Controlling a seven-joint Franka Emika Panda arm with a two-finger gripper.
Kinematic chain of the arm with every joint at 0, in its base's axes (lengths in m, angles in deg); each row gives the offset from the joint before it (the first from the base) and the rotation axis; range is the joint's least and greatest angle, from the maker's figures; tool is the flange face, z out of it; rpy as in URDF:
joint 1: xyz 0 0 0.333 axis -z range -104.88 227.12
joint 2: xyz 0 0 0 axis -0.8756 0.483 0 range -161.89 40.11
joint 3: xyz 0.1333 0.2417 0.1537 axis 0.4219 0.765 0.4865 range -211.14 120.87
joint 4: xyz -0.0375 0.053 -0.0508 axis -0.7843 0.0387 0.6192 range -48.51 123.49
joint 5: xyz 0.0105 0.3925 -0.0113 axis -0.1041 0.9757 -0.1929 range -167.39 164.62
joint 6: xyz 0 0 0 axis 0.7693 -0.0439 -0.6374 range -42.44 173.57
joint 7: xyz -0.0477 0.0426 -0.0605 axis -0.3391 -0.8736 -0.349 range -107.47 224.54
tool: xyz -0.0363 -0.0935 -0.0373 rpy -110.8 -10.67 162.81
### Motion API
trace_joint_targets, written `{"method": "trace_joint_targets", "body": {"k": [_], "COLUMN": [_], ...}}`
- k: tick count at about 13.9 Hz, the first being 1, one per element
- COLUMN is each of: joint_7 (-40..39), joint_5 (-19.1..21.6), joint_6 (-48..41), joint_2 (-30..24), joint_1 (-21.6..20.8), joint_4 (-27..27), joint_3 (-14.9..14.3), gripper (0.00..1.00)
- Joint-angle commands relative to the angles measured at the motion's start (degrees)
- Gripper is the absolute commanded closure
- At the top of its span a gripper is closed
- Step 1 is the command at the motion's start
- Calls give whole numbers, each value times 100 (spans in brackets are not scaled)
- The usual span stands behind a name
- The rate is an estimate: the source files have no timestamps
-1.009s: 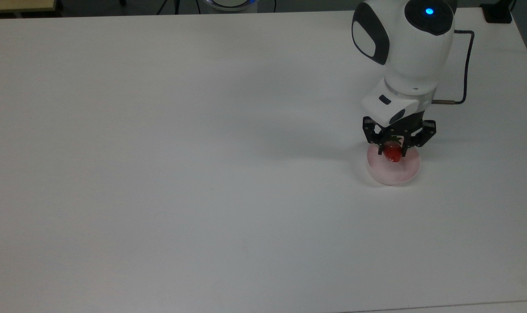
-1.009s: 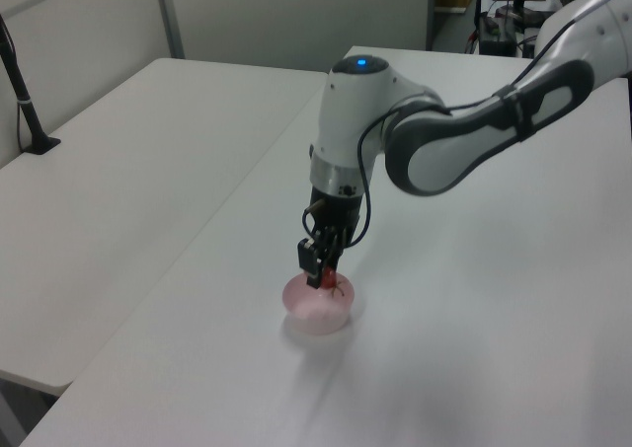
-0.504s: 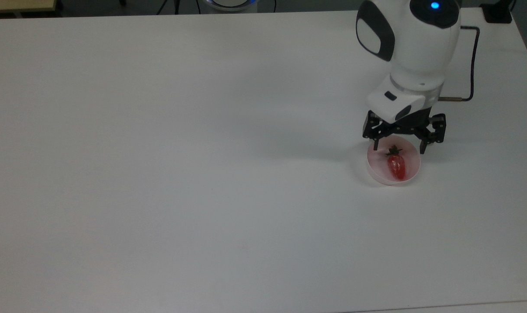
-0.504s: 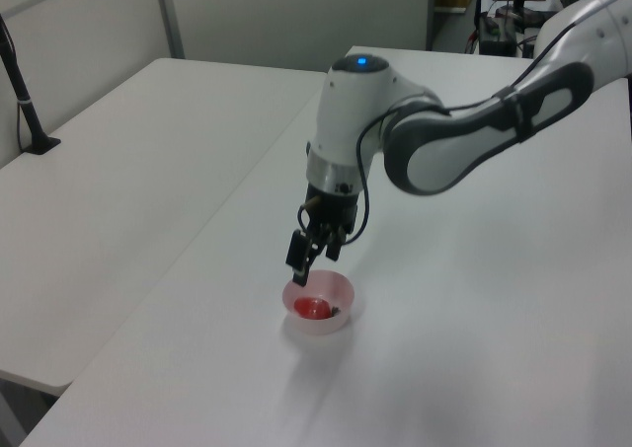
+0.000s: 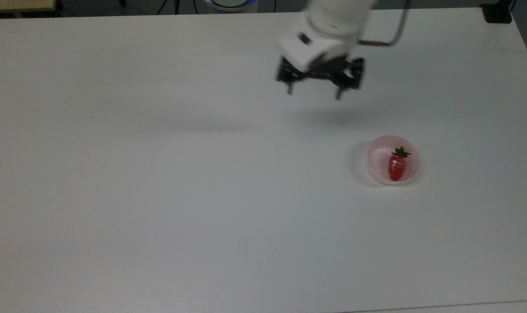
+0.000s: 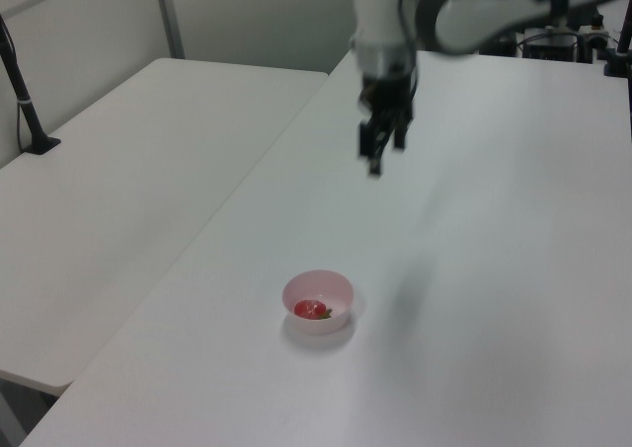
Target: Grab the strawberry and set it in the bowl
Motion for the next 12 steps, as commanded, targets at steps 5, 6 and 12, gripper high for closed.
{"method": "trace_joint_targets", "body": {"k": [5, 6, 12], "joint_7": [-1773, -1878, -1800], "joint_5": [-20, -37, -354], "joint_6": [-509, -518, -501], "joint_2": [-2032, -2059, -1963], "joint_1": [1919, 2034, 2044], "joint_4": [1563, 1563, 1502], "joint_3": [422, 475, 476], "gripper": [0, 0, 0]}}
